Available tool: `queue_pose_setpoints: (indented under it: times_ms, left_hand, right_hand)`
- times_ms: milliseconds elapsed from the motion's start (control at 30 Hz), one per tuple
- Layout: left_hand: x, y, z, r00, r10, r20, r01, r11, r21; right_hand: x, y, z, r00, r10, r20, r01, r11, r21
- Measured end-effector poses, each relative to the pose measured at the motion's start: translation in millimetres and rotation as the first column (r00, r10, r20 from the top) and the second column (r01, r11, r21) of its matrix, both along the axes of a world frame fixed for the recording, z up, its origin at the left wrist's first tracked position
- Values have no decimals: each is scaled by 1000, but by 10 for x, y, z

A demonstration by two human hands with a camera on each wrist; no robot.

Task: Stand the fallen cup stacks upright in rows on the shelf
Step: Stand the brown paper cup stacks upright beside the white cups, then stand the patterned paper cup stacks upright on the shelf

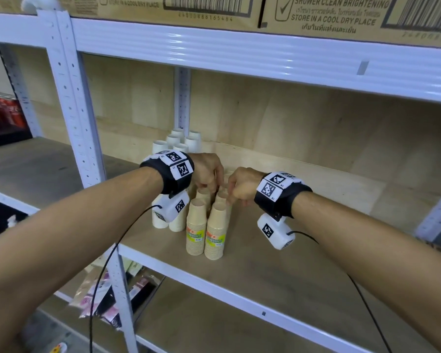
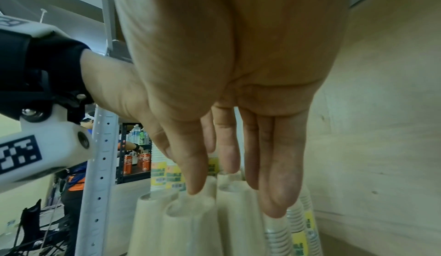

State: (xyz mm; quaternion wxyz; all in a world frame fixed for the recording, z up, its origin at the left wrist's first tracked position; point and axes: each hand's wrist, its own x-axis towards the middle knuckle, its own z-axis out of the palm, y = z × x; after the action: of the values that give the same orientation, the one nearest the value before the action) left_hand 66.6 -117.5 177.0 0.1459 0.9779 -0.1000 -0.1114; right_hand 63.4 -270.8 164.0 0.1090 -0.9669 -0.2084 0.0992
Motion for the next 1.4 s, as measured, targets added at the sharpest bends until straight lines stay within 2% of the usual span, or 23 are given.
queue_pose_setpoints:
  times_ms: [200, 433, 567, 833, 1133, 1400]
  left_hand:
    - [226, -377, 164, 994, -54, 97, 58, 998, -34]
    - [401, -1025, 178, 974, -197, 108, 205, 977, -65]
    - [471, -1421, 78, 952, -280, 122, 285, 958, -29]
    - [514, -2222, -168, 875, -471, 115, 473, 881, 8]
    - [519, -3029, -638, 784, -616, 76, 615, 787, 41]
    - [575, -3503, -1052, 711, -700, 59, 694, 713, 102]
  right_hand:
    - [86, -496, 63, 991, -119, 60, 120, 993, -11]
    - [130, -1271, 94, 945, -302, 124, 304, 953, -3]
    - [66, -1762, 63, 899, -421, 123, 422, 906, 17]
    - [-192, -2579, -47, 779, -612, 139, 625, 776, -81]
    - [-391, -3383, -560, 652, -753, 83, 757, 644, -110]
    - [-523, -3883, -999, 594, -804, -10, 803, 594, -57]
